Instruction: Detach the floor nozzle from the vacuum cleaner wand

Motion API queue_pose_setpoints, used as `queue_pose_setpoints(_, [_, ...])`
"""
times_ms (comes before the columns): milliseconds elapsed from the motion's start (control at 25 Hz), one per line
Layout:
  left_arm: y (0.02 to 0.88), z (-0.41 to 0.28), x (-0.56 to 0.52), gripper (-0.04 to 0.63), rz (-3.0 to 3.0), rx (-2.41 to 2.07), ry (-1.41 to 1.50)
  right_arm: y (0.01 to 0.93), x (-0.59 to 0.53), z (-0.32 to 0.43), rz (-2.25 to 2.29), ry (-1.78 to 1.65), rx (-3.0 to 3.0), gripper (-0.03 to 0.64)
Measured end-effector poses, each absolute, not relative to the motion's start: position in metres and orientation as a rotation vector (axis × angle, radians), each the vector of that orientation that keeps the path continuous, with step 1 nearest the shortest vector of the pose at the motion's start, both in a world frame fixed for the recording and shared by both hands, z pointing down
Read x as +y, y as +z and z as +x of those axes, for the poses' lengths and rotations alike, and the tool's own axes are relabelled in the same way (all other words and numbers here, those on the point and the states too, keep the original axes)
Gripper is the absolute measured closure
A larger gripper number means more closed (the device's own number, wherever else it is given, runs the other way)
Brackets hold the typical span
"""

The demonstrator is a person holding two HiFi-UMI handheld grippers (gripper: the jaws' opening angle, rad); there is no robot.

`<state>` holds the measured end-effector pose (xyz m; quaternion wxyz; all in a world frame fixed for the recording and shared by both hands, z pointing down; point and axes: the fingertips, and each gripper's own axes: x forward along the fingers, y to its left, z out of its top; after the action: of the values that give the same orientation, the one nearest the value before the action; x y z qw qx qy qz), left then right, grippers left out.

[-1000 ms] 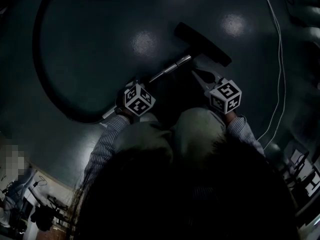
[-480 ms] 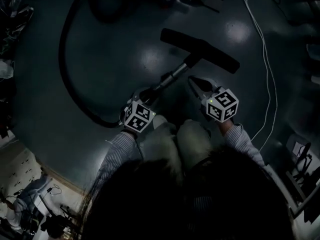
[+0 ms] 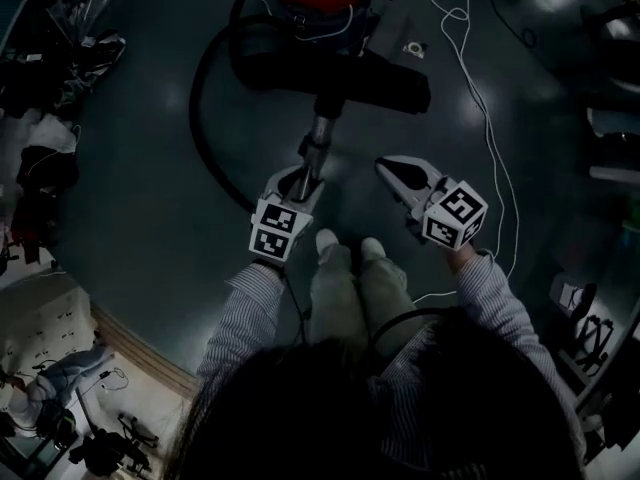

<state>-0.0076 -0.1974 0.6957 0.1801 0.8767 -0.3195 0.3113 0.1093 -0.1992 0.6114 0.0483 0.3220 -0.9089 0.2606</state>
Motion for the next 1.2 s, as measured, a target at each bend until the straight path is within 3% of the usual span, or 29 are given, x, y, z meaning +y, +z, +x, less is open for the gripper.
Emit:
queue_pose_setpoints(320, [0.457,0.001,-0.209,0.411,2.534,-0.988,0.51,0.348,-0.196,0.083,0.852,0.481,-2.93,0.614])
queue_pose_setpoints(560, [0.338,-0.027,-0.202,0.41,2.567,-0.984,0.358,0.201,-0.193,0.03,0.654,0.136,-2.965,0.597])
queue_pose_setpoints(720, [0.31,-0.031,-0.185,0.408,2.631,-0.966,0.356,0.182,-0.187,0.015,0.455,0.071,-2.942,0.579])
queue_pose_setpoints(840, [0.292,-0.042,-0.171,0.409,2.659,-0.94,0.361,0.156,-0.189,-0.007,0.441,0.245,-2.982,0.46])
queue_pose_setpoints(960, [0.298,-0.045,-0.148,0.411,2.676,-0.922,0.365,0.128,-0.193,-0.017,0.58,0.491,-3.13,0.424])
queue_pose_setpoints(1200, [0.319,-0.026,-0.111,0.411,2.688,-0.918,0.378,0.115,-0.167,-0.024,0.504,0.647,-3.273,0.361])
